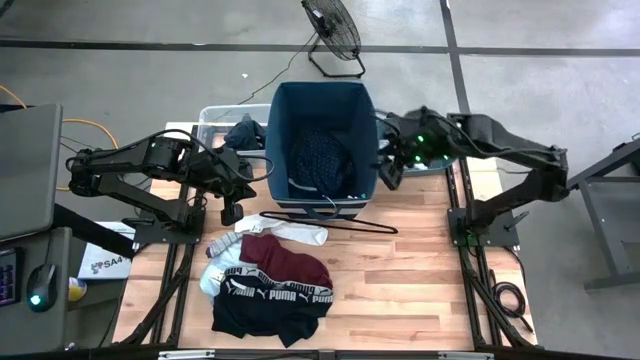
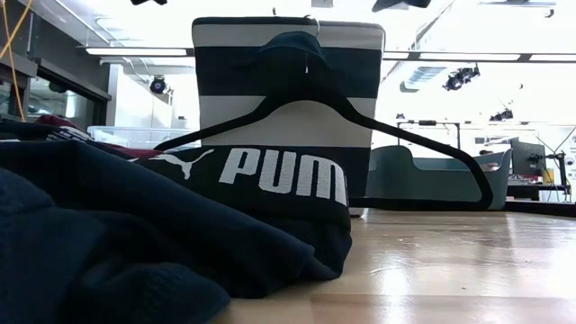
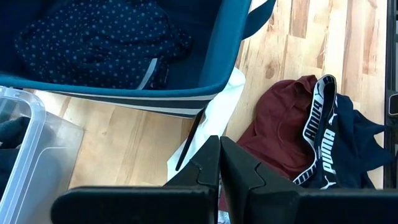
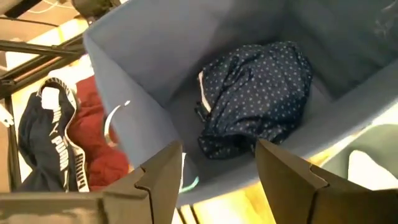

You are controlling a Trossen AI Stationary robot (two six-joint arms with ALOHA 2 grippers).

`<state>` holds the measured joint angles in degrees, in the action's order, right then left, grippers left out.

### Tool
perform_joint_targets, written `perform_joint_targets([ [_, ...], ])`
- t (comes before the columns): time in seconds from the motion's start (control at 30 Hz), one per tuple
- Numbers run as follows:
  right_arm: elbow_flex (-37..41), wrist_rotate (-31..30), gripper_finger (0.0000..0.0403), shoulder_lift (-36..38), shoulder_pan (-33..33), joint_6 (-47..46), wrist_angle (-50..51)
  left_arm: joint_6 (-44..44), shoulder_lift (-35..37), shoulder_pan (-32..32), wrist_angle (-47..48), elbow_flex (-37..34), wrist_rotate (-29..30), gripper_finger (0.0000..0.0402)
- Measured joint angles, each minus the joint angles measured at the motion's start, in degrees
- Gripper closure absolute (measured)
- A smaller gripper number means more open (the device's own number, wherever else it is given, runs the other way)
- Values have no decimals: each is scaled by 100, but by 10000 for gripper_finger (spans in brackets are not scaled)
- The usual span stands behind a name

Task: Pick & Place Cloths
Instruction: Put the gray sock into the green bin

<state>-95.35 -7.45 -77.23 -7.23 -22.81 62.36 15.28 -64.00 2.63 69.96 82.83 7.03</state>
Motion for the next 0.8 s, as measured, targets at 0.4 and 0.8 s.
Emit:
perform_joint_targets([
  [0.4,543,-1349,209,36,1668,-1481,365,1,-1,1,-1,1,1,396],
  [0.8,1195,-2451,209,33,3223,-3412,416,0,0,0,-1,0,2,396],
])
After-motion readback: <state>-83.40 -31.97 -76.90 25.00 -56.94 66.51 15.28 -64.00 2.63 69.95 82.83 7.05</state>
